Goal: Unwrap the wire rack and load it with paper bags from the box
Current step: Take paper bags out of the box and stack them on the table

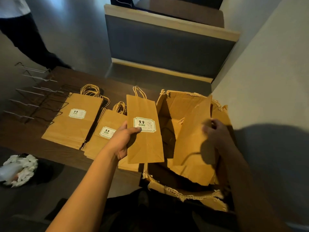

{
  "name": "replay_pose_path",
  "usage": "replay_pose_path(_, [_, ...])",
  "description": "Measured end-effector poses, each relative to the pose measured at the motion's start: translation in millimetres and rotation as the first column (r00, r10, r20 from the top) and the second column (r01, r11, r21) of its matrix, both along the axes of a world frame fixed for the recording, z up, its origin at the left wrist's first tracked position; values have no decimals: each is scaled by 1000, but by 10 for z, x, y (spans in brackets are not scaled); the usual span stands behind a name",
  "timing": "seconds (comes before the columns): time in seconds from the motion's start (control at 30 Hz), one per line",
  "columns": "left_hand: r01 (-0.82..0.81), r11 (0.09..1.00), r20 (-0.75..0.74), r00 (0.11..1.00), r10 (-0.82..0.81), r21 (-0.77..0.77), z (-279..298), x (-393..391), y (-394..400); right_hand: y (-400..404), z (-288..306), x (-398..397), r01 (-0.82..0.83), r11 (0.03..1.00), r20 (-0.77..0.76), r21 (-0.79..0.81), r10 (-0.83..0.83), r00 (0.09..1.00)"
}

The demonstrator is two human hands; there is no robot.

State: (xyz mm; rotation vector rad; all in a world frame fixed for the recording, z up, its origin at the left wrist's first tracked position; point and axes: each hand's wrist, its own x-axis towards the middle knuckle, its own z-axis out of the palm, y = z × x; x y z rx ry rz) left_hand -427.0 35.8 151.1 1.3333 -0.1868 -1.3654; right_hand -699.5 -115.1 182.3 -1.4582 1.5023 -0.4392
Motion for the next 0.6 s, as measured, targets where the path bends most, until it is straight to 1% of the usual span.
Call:
replay_pose_path(0.07, [9, 1000, -11, 1000, -9, -27, 37, -72, -50, 151, 331, 155, -114, 978, -3, -173, 116, 993])
replay_pose_path(0.13, [26, 999, -34, 999, -27, -46, 35, -135, -95, 312, 524, 349, -257, 902, -70, -346, 248, 966])
replay_pose_path(0.17, [26, 999, -45, 999, -29, -46, 49, -173, -108, 388, 550, 468, -293, 880, -108, -373, 272, 956])
replay_pose_path(0.23, [19, 999, -45, 999, -21, -42, 42, -224, -120, 564, 519, 734, -334, 864, -176, -376, 287, 941])
replay_pose_path(0.27, [26, 998, -39, 999, -28, -54, 32, -242, -120, 671, 481, 883, -378, 831, -229, -408, 308, 923])
replay_pose_path(0.33, [42, 996, 3, 999, -42, -79, 30, -264, -96, 933, 410, 1168, -521, 734, -369, -436, 382, 847])
replay_pose_path(0.4, [34, 997, 66, 997, -29, -72, 23, -236, -53, 1142, 357, 1377, -616, 676, -446, -404, 442, 778])
replay_pose_path(0.43, [23, 998, 93, 996, -17, -61, 10, -197, -20, 1194, 321, 1448, -628, 671, -458, -394, 450, 767])
replay_pose_path(0.5, [14, 999, 119, 993, -9, -44, -5, -101, 48, 1177, 305, 1510, -602, 691, -420, -400, 445, 791])
replay_pose_path(0.6, [-102, 995, 57, 993, 101, 15, -143, 205, 187, 968, 419, 1490, -513, 729, -307, -453, 413, 857])
